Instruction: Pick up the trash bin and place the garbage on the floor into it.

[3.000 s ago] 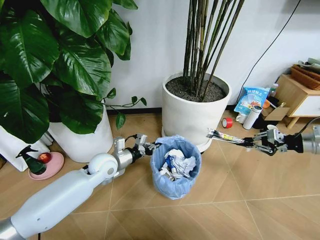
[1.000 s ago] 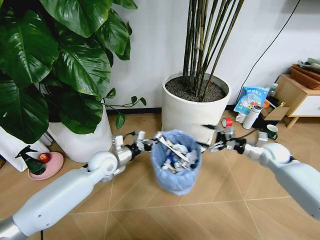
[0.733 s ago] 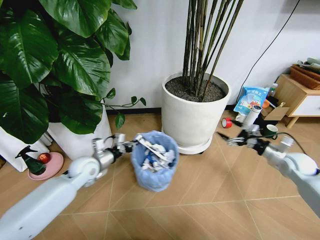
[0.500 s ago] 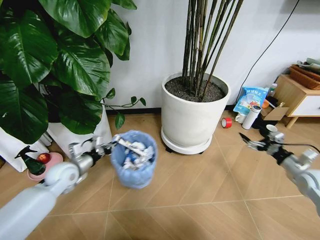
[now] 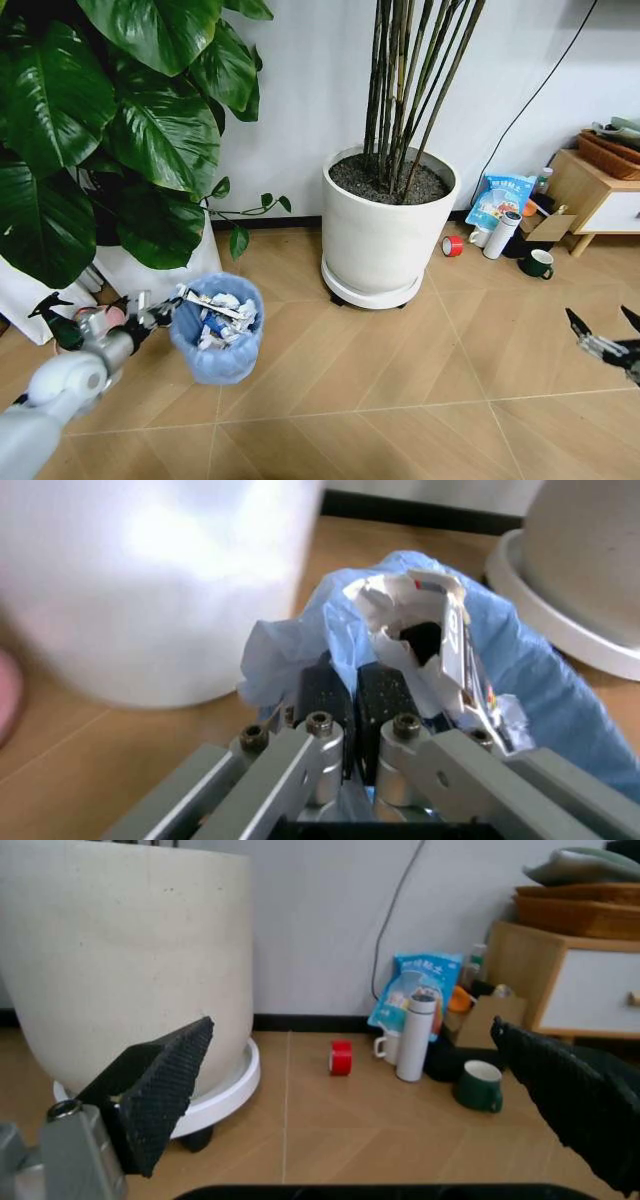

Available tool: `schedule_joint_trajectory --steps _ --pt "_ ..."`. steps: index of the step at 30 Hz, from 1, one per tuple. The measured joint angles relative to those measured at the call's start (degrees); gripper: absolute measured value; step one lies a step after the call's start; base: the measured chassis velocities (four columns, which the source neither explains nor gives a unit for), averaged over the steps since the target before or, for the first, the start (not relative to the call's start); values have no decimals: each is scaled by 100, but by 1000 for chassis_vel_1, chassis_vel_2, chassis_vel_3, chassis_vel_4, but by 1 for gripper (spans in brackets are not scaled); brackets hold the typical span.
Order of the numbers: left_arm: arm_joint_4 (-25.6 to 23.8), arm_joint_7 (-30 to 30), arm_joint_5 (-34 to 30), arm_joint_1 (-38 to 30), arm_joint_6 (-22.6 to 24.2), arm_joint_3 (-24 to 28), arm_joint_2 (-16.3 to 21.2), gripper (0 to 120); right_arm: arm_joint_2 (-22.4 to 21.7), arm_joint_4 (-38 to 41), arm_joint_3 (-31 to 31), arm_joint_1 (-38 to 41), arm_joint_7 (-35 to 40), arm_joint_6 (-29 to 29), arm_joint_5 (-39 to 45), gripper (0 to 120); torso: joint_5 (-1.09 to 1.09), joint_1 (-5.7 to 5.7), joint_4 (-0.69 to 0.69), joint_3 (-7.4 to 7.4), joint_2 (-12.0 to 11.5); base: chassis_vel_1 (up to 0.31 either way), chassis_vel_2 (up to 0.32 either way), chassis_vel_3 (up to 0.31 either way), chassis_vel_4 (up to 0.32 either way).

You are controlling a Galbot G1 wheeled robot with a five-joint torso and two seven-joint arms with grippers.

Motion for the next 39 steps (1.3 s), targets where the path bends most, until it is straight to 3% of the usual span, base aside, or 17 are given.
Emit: schedule_joint_trajectory --steps 5,9,25,39 --pt "-233 91 136 806 -40 -742 -98 0 575 94 53 -103 -86 134 -176 100 0 0 -2 0 0 0 0 0 0" --pt "-299 136 141 1022 -66 -1022 -105 0 669 70 32 -123 -194 231 -275 100 2 1 -3 1 0 0 0 0 0" --pt "-651 222 99 1707 -74 -1675 4 0 548 152 -91 -191 -219 305 -359 100 4 1 -3 1 -1 0 0 0 0" --pt "-675 217 80 1868 -75 -1792 -48 0 392 66 -173 -140 -264 302 -290 100 2 1 -1 1 -1 86 -86 -87 91"
